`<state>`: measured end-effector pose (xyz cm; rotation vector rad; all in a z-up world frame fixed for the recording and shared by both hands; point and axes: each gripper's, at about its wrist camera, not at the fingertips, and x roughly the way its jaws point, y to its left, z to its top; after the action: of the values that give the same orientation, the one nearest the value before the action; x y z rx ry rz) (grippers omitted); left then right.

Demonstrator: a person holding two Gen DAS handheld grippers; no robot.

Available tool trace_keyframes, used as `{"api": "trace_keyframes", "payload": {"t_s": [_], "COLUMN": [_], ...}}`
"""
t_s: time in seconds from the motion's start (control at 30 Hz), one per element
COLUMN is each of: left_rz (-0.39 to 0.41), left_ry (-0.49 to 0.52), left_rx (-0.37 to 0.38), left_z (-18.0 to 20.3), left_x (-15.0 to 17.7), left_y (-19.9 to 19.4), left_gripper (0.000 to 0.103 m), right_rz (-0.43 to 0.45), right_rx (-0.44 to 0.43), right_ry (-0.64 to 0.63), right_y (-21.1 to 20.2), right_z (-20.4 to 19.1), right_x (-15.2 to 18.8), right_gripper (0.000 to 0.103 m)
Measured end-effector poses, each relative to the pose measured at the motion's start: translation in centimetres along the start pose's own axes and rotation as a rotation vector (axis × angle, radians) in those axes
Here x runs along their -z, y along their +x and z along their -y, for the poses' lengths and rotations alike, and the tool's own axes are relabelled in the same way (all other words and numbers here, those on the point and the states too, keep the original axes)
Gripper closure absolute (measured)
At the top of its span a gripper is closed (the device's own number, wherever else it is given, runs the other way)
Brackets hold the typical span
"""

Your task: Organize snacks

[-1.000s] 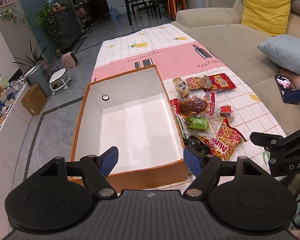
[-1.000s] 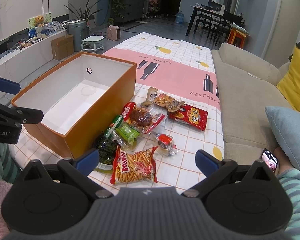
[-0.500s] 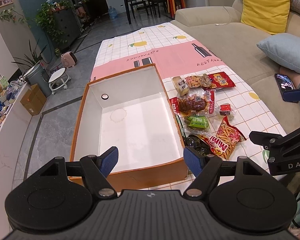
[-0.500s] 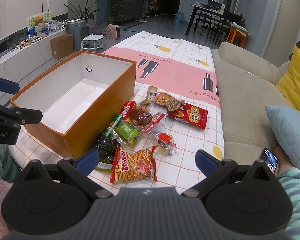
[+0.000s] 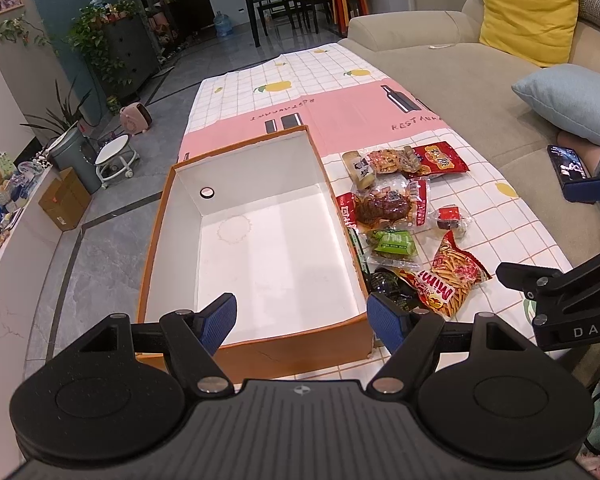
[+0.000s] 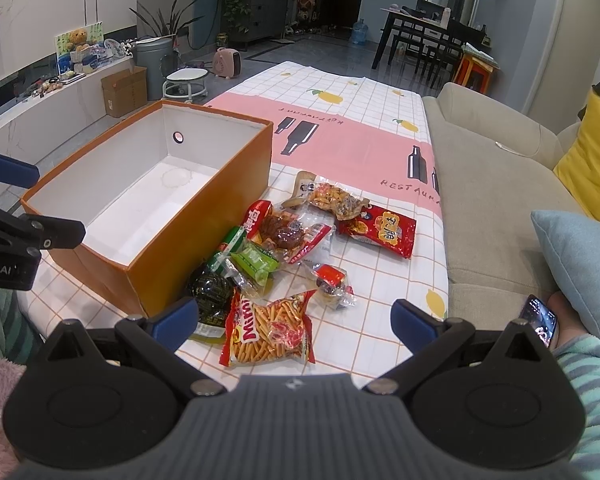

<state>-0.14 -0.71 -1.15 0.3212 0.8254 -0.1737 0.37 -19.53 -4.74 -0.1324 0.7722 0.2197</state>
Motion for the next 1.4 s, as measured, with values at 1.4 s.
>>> {"api": "trace_keyframes", "payload": {"t_s": [1.4], "left_rz": [-0.467], "left_ry": [0.263], "left_rx": [0.226], "left_z": [10.0], "left_x": [-9.3], "left_y": [20.1], "left_gripper": [0.039], "right_rz": [-0.264], "right_rx": [-0.255], "right_ry": [0.098], "right_y": [15.7], "right_z": [3.1], "right_x": [0.5], "right_gripper": [0.02]}}
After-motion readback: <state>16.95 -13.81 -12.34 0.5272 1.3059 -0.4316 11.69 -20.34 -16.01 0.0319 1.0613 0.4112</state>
